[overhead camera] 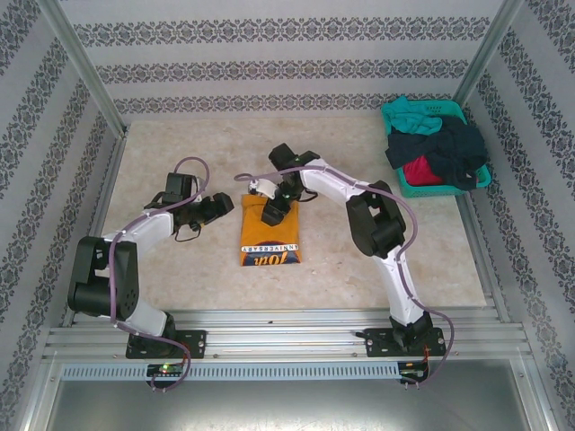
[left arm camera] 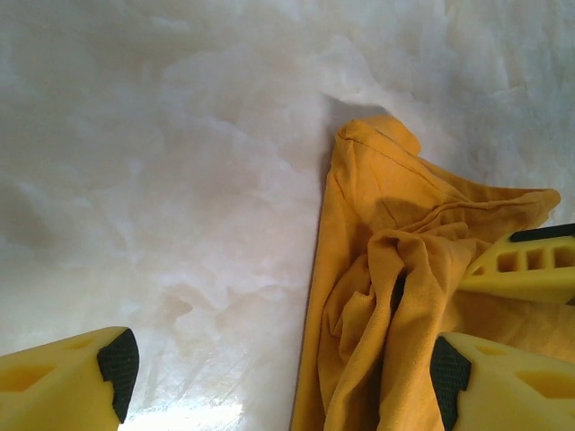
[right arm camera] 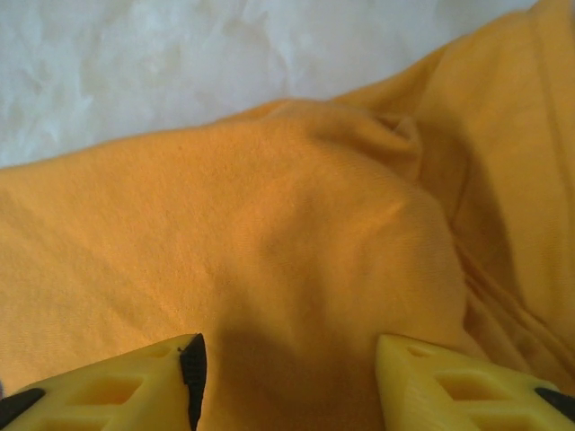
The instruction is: Fold and stack the t-shirts
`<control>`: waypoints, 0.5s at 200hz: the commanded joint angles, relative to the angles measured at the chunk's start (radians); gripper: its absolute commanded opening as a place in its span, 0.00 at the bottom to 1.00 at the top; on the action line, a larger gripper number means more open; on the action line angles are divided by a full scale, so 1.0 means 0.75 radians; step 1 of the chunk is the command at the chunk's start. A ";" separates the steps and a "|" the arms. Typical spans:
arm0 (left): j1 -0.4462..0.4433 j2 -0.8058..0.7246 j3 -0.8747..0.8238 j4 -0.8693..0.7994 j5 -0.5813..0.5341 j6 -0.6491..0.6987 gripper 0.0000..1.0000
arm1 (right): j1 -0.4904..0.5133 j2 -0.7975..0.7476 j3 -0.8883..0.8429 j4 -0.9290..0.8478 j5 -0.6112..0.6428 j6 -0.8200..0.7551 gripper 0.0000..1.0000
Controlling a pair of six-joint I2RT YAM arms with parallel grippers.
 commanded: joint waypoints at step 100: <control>-0.030 0.183 0.025 0.136 0.112 -0.076 0.73 | 0.014 -0.257 -0.213 -0.023 -0.020 -0.040 0.00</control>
